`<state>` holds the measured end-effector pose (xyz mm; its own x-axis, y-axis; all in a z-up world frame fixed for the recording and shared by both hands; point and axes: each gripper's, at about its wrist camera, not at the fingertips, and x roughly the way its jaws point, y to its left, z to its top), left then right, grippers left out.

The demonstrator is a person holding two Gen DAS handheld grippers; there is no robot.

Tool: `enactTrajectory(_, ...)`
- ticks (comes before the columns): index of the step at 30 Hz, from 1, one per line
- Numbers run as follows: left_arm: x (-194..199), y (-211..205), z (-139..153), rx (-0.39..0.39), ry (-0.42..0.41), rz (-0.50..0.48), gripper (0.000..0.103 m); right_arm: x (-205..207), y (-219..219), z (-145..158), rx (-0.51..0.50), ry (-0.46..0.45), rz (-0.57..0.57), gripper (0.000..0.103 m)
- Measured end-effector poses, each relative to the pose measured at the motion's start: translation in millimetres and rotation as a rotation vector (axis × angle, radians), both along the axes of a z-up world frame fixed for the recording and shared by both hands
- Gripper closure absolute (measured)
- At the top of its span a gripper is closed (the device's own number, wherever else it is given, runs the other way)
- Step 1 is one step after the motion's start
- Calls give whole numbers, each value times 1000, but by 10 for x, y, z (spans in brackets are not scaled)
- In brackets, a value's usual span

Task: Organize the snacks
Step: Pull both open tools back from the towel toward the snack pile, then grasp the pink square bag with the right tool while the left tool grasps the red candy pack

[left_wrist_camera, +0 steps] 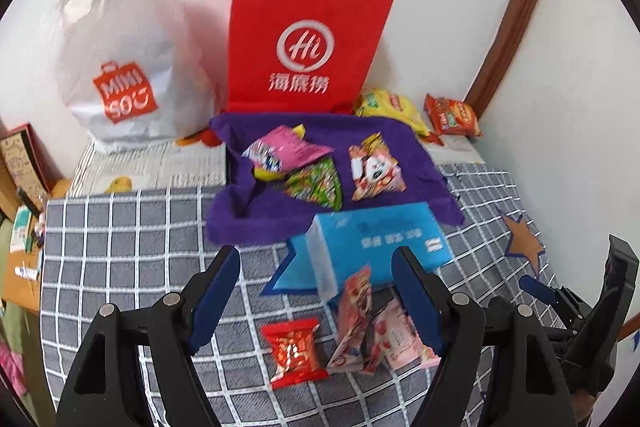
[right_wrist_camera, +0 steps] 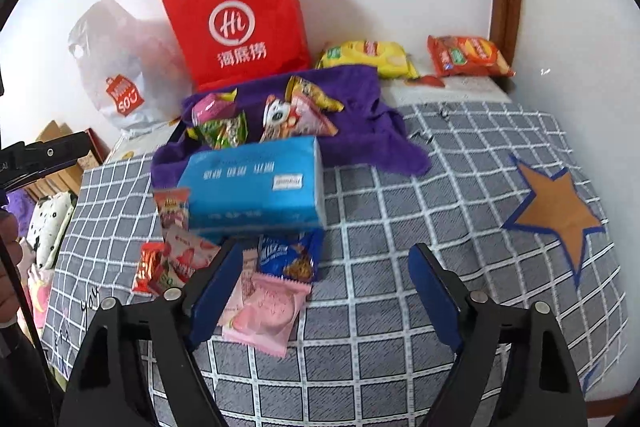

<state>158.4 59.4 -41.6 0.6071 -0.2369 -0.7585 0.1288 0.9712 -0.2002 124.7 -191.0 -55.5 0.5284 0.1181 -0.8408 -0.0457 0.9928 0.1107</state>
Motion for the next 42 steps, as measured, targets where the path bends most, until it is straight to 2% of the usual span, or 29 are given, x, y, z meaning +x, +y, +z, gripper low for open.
enactTrajectory(11,27,213,-236,-27,56,45,26,-39,197,-216,0,31,76,20)
enactTrajectory(16,44,201,-322,-26,75,41,26,-41,357,-396,-17,88,129,20)
enactTrajectory(20,39,206,-376,-26,88,37,26,-25,394,-602,16,168,124,21)
enactTrajectory(22,31,223,-400,-33,92,37,26,-10,411,-705,34,209,119,29)
enactTrajectory(26,11,249,-444,-39,99,37,26,19,453,-846,20,263,114,35)
enactTrajectory(29,-2,263,-479,-43,106,37,26,-1,484,-895,-6,257,115,38)
enactTrajectory(32,-9,283,-508,-49,110,39,26,-10,492,-904,-16,253,119,54)
enactTrajectory(34,-13,300,-524,-53,114,40,26,-9,473,-894,-15,254,127,57)
enactTrajectory(42,-16,369,-636,-54,135,52,26,-26,364,-759,1,228,127,58)
